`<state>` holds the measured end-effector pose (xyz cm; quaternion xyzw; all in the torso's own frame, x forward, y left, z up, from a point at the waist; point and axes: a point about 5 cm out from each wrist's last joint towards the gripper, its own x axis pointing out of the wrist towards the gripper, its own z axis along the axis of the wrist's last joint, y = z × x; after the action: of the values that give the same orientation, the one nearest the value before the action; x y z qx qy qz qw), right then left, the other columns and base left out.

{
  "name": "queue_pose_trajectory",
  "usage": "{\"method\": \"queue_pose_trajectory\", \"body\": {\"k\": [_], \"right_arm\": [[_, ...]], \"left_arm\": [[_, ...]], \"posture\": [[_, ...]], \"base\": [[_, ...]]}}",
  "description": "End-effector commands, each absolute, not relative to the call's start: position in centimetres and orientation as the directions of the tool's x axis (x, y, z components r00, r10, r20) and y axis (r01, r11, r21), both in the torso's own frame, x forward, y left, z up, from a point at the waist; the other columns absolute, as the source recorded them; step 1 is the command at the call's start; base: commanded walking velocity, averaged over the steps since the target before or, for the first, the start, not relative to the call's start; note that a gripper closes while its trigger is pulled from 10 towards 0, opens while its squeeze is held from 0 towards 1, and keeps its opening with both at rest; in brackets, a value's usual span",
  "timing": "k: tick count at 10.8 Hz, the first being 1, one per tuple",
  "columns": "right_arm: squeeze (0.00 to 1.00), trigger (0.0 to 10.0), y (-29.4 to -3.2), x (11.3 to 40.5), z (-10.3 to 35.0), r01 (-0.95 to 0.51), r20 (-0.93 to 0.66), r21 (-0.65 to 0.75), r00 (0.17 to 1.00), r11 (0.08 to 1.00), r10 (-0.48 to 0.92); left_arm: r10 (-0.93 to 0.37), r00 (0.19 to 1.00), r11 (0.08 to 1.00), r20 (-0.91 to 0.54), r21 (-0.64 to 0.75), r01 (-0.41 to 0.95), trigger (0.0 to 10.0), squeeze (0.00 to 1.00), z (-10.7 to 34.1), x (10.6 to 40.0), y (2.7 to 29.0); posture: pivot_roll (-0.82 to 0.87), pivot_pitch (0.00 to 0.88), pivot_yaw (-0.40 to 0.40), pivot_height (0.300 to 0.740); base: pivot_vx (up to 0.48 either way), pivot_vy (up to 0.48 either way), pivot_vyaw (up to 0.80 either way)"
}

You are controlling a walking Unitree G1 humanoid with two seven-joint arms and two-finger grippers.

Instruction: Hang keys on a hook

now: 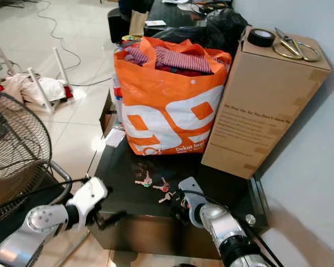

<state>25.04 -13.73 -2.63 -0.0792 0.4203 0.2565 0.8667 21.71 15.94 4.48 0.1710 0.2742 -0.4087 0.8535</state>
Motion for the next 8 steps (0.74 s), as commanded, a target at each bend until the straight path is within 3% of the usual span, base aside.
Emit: {"method": "queue_pose_trajectory", "body": {"k": [1,8], "right_arm": [[0.0,0.0,-14.22,25.42,-2.46,-0.511,-0.773,0.048,0.525,0.858,0.356],[0.0,0.0,-14.81,25.83,-2.59,-0.503,-0.775,0.035,0.531,0.863,0.341]], "left_arm": [[-0.614,0.504,0.596,-0.607,0.062,0.801,10.0,0.26,4.69,21.66,15.82],[-0.624,0.48,0.574,-0.616,0.056,0.817,10.0,0.26,4.79,21.65,15.7]], "posture": [[0.0,0.0,-0.026,0.74],[0.0,0.0,-0.023,0.74]], "base": [[0.0,0.0,0.0],[0.0,0.0,0.0]]}}
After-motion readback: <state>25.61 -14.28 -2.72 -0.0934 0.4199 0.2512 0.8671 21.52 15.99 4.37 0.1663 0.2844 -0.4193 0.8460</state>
